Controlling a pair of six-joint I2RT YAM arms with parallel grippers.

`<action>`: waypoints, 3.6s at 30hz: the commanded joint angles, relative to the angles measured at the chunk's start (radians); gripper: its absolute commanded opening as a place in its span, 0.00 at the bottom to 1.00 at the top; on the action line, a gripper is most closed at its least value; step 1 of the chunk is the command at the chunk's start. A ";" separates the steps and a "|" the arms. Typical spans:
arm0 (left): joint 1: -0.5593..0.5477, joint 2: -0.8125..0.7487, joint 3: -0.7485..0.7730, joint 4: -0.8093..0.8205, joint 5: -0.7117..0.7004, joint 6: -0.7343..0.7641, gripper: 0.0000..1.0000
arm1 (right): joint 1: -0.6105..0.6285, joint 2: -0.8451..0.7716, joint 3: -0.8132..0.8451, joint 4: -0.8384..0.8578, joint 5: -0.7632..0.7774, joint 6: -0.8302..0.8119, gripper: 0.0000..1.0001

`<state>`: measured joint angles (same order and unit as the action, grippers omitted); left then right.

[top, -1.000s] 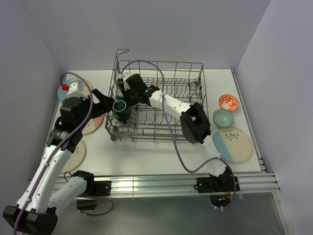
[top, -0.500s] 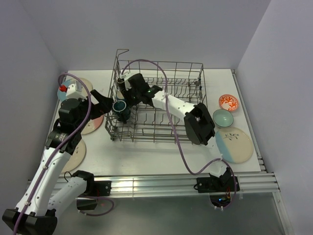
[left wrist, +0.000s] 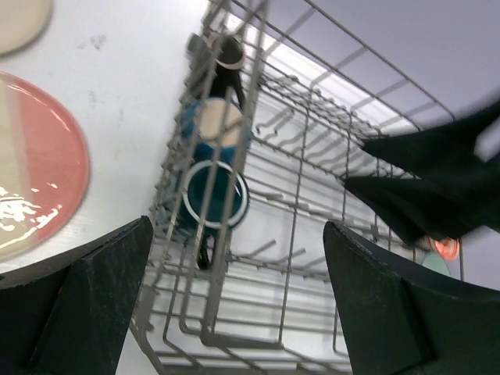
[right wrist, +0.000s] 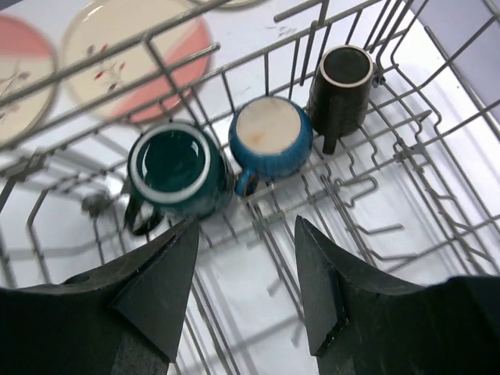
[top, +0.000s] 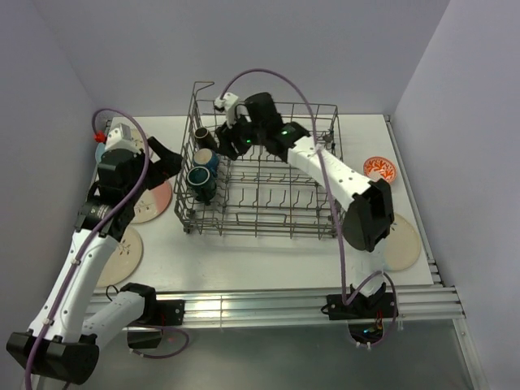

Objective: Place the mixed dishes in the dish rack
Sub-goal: Place the cup upside down on the dish rack, then grab a bowl with the right arm, then pass the bowl from the right arm to the left

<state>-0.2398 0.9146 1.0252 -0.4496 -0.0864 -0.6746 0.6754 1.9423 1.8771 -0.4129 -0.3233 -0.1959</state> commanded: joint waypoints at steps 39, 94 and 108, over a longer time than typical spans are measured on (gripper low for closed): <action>0.471 -0.263 -0.320 -0.007 0.364 -0.007 0.95 | -1.094 -0.642 -0.823 -0.101 0.035 0.300 0.50; 0.174 -0.122 -0.031 0.298 0.596 -0.014 0.92 | -1.174 -0.501 -0.690 -0.240 -0.051 -0.238 0.00; -0.324 0.248 0.225 0.304 0.312 0.044 0.84 | -0.912 -0.713 -0.411 -0.345 -0.059 -0.145 0.00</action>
<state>-0.4759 1.0863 1.1656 -0.1764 0.3176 -0.6662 -0.3595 1.2903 1.3876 -0.7452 -0.3626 -0.3981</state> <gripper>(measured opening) 0.846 0.046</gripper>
